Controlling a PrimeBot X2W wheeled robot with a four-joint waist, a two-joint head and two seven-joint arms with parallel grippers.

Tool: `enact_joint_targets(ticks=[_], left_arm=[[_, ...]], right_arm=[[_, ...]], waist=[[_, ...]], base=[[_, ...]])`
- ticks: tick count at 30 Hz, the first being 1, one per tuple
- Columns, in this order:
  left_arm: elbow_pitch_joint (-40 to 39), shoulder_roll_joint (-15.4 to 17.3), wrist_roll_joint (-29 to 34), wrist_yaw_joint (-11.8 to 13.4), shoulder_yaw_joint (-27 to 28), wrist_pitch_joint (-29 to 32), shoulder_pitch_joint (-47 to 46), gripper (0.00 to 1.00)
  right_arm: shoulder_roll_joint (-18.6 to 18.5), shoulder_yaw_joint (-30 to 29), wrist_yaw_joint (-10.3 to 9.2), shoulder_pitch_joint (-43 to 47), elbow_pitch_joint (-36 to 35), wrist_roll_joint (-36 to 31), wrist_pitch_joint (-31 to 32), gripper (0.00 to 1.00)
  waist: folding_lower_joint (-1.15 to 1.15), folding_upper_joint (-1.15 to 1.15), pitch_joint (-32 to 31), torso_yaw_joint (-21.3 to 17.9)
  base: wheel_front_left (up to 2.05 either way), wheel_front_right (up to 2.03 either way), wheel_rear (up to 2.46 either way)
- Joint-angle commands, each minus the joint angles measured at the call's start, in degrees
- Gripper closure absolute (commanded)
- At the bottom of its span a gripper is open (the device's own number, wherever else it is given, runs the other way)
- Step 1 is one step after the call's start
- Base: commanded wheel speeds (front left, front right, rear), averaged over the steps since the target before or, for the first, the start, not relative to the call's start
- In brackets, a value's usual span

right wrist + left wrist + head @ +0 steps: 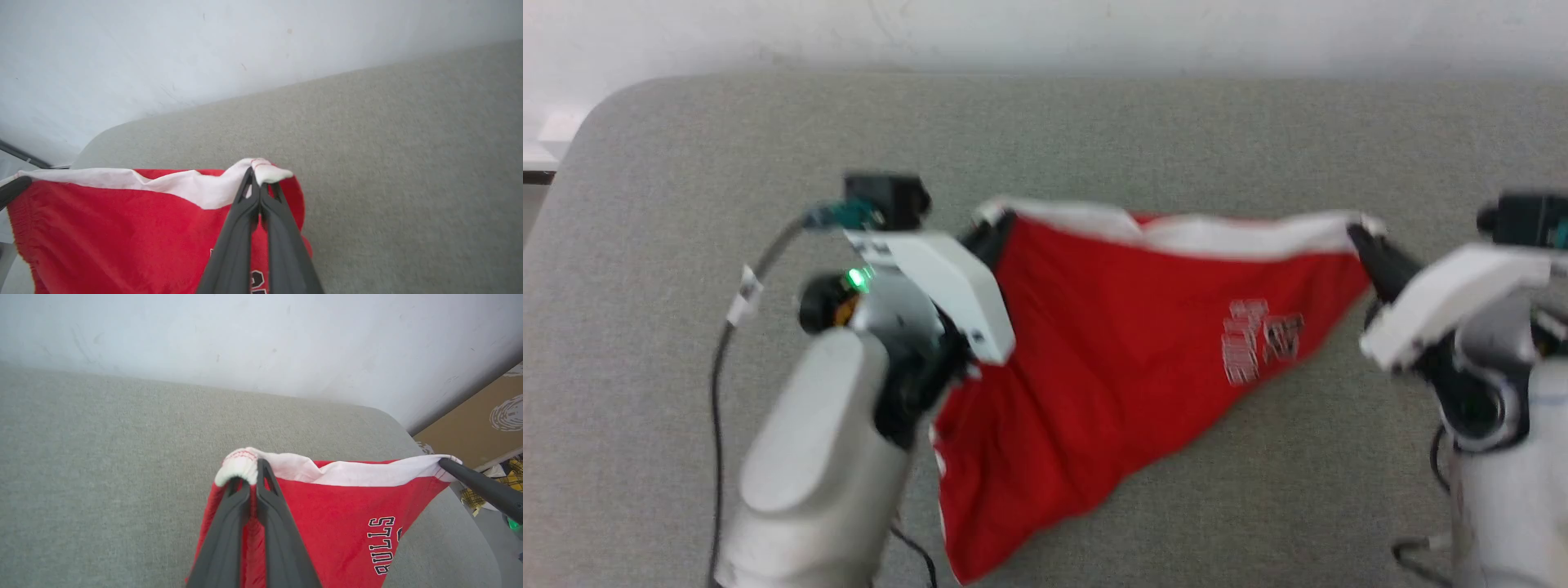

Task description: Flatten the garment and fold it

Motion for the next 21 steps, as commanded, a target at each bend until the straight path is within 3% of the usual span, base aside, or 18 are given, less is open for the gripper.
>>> enact_joint_targets(ticks=[1,6,10,14,21], left_arm=[[-0.14,1.24,0.45,-0.5,1.11,-0.99,-3.34,1.0],[2.35,4.46,0.51,-1.81,4.9,-2.86,-14.36,1.0],[6.51,8.05,2.98,-2.58,6.37,-5.14,-24.0,1.0],[10.86,11.32,6.88,-3.01,6.54,-9.19,-33.88,1.0],[16.72,12.73,11.43,-1.57,6.58,-18.32,-46.09,1.0]], right_arm=[[-0.04,0.84,-0.05,-4.17,-0.76,1.25,1.7,1.0],[-0.36,3.38,-0.05,-18.76,0.79,3.9,7.64,1.0],[-0.24,4.36,-0.05,-30.86,5.94,2.01,7.62,1.0],[-0.09,5.3,-0.05,-42.29,13.13,-0.01,3.6,1.0],[-0.05,7.64,-0.05,-58.05,25.31,0.91,-9.14,1.0]], waist=[[0.0,0.0,0.95,-0.8],[0.0,0.0,3.59,-2.44],[0.0,0.0,5.51,-3.88],[0.0,0.0,7.63,-5.23],[0.0,0.0,11.45,-6.55]], base=[[0.0,0.0,0.0],[0.0,0.0,0.0],[0.0,0.0,0.0],[0.0,0.0,0.0],[0.0,0.0,0.0]])
